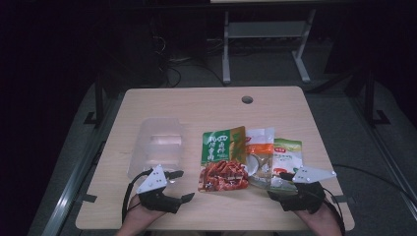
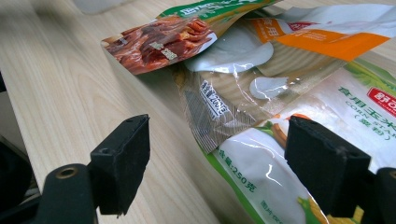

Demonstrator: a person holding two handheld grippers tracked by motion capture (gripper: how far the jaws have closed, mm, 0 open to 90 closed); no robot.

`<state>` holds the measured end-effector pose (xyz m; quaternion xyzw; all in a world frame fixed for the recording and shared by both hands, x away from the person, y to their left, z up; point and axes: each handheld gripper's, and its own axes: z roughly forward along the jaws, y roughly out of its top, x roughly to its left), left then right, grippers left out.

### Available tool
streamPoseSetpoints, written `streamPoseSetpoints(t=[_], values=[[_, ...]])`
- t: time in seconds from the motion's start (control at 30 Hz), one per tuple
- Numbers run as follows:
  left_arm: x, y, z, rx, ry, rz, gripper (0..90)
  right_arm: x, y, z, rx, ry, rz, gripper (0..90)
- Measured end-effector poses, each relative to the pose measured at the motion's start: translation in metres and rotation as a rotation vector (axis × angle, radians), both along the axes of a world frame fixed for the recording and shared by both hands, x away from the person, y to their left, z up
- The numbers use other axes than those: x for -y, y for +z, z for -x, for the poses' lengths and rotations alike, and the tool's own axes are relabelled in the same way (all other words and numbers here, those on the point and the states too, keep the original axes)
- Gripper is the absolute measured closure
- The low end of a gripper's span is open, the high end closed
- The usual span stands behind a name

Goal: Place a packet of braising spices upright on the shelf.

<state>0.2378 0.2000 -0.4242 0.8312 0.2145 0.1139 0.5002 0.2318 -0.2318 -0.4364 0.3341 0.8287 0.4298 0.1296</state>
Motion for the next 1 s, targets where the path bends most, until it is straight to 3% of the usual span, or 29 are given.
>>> streamPoseSetpoints(t=[0.43,0.63,0.73,0.9,0.97,1.0], values=[[0.012,-0.002,-0.001,-0.014,-0.013,0.011,22.0,-0.002,0.007,-0.008,0.003,0.006,-0.026,22.1],[0.018,-0.002,-0.004,-0.011,-0.012,-0.003,22.0,-0.013,0.021,-0.020,-0.014,0.013,-0.037,21.4],[0.019,-0.003,-0.007,-0.012,-0.005,-0.007,22.0,-0.019,0.028,-0.029,-0.007,0.022,-0.022,21.4],[0.021,-0.004,-0.009,-0.014,-0.003,-0.005,22.1,-0.031,0.037,-0.052,-0.033,0.032,-0.017,21.2],[0.022,-0.003,-0.008,-0.006,-0.001,-0.015,22.1,-0.033,0.038,-0.057,-0.043,0.030,-0.017,21.2],[0.023,0.000,-0.005,0.018,-0.003,-0.014,22.1,-0.038,0.042,-0.067,-0.048,0.034,-0.011,21.2]])
